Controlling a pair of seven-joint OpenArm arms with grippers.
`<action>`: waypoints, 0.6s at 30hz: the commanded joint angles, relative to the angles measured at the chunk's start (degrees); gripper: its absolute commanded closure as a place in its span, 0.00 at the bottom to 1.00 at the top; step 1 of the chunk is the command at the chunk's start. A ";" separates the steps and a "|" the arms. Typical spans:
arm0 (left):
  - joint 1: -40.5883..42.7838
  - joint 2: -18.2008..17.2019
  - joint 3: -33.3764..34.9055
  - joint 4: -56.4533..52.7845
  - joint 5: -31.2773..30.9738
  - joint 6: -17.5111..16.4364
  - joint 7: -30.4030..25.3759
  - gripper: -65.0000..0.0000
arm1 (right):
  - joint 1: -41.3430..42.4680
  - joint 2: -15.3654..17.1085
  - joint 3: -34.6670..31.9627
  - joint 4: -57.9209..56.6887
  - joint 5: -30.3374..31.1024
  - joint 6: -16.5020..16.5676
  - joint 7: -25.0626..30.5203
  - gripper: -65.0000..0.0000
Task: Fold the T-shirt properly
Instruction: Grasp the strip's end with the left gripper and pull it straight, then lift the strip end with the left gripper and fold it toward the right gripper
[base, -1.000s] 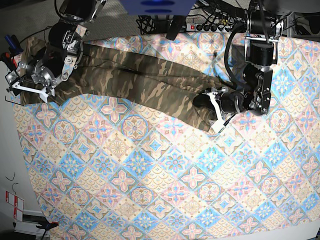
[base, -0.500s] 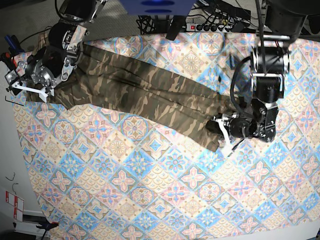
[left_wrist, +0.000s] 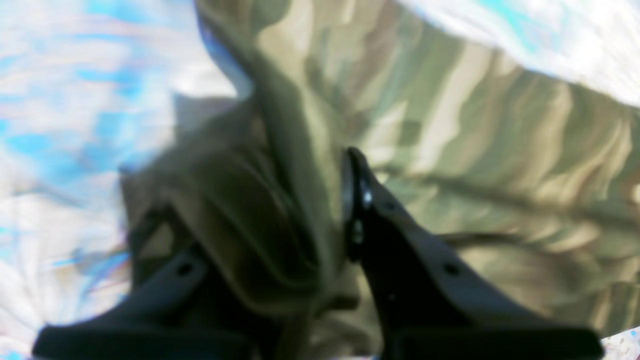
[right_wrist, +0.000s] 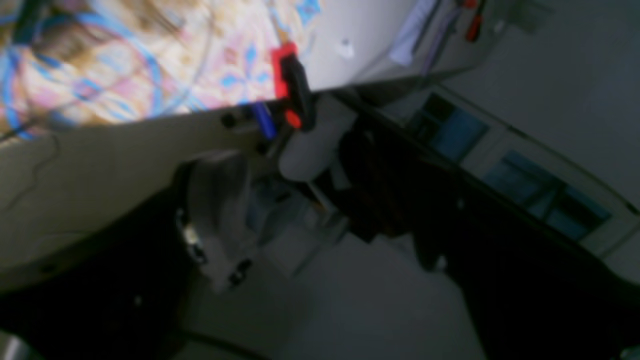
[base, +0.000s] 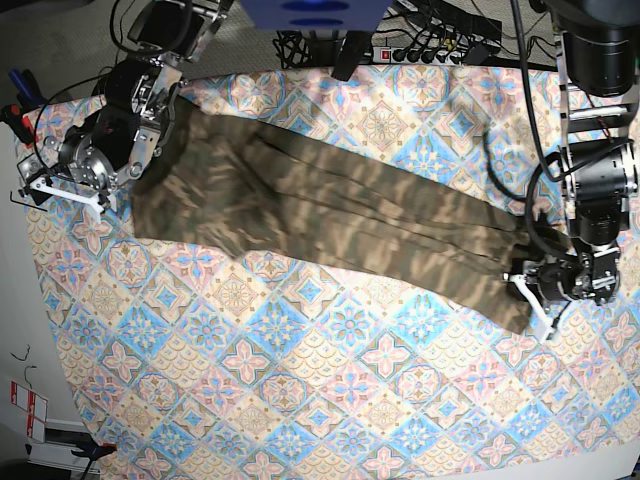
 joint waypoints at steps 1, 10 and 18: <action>-1.94 0.19 0.55 0.98 -0.30 -0.87 -1.87 0.87 | 0.82 -0.14 0.09 1.07 -1.28 -0.29 -0.66 0.26; -1.68 0.45 1.26 0.98 1.19 -0.87 0.32 0.88 | 0.82 -1.54 -0.09 0.98 -1.10 -0.29 -0.57 0.26; -2.03 0.10 1.08 1.07 1.02 -0.87 0.41 0.88 | 0.82 -1.54 0.00 0.98 -1.10 -0.29 -0.57 0.26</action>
